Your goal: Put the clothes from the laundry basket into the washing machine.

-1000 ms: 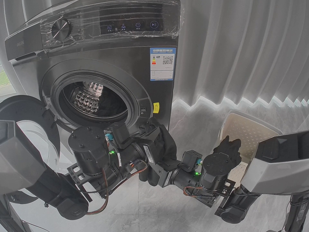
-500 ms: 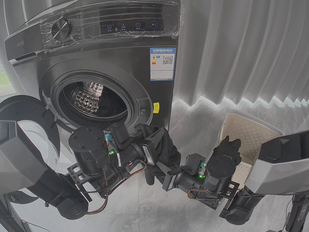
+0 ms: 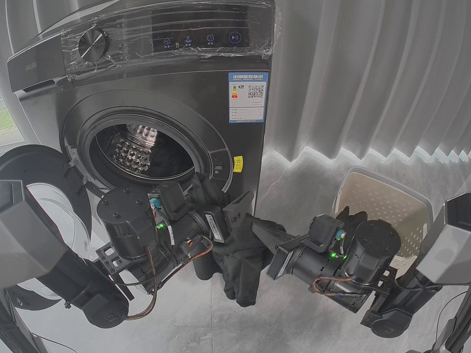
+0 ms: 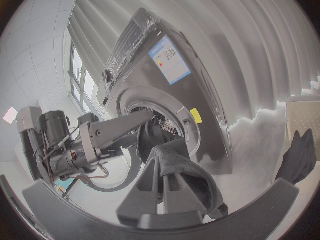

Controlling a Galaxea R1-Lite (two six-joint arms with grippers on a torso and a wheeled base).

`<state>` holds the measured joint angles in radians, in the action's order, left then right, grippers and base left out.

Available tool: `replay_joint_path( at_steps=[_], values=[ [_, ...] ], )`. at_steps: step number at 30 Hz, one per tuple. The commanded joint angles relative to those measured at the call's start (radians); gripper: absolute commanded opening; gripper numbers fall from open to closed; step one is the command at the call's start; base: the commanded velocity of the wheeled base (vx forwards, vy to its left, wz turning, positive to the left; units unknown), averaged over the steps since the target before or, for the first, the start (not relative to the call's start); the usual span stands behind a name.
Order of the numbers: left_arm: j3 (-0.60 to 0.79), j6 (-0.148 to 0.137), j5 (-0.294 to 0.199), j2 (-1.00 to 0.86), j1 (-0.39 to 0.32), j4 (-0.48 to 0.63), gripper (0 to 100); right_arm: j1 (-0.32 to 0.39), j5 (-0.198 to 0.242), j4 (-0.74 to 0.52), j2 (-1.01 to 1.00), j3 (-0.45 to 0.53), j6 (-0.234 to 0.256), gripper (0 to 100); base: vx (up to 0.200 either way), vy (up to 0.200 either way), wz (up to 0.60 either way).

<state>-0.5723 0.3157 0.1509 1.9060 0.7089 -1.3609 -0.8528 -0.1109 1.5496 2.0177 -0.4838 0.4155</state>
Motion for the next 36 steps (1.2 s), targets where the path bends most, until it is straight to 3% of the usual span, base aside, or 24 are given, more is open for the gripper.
replay_joint_path(
  at_steps=[1, 7, 10, 13, 30, 31, 33, 35, 36],
  values=[
    [0.008, 0.013, -0.001, -0.019, -0.006, -0.012, 100, 0.035, 0.0, 0.0, -0.056, 0.004, 0.0, 0, 0.0, 0.0, 0.0],
    [0.072, 0.077, -0.027, -0.073, 0.03, -0.007, 100, 0.087, 0.0, 0.0, -0.04, -0.006, 0.003, 0, 0.0, 0.0, 0.0],
    [0.14, 0.097, -0.079, -0.082, 0.044, -0.009, 100, 0.106, 0.0, 0.0, -0.014, -0.013, 0.002, 0, 0.0, 0.0, 0.0],
    [0.215, 0.097, -0.113, -0.081, 0.038, -0.007, 100, 0.133, -0.001, 0.0, 0.009, -0.045, 0.003, 0, 0.0, 0.0, 0.0],
    [0.382, 0.091, -0.137, -0.085, 0.006, -0.026, 100, 0.224, -0.004, 0.0, 0.042, -0.105, -0.003, 0, 0.0, 0.0, 0.0],
    [0.405, 0.089, -0.169, -0.079, 0.004, -0.06, 100, 0.221, -0.001, 0.0, 0.044, -0.104, 0.0, 0, 0.0, 0.0, 0.0],
    [0.402, 0.077, -0.165, -0.065, 0.003, -0.075, 100, 0.204, 0.0, 0.0, 0.041, -0.104, 0.0, 0, 0.0, 0.0, 0.0],
    [0.401, 0.036, -0.165, -0.038, -0.009, -0.081, 100, 0.175, 0.0, 0.0, 0.033, -0.105, -0.001, 0, 0.0, 0.0, 0.0],
    [0.401, -0.007, -0.165, -0.016, -0.02, -0.087, 100, 0.158, 0.002, 0.0, 0.026, -0.105, -0.001, 0, 0.0, 0.0, 0.0]
  ],
)
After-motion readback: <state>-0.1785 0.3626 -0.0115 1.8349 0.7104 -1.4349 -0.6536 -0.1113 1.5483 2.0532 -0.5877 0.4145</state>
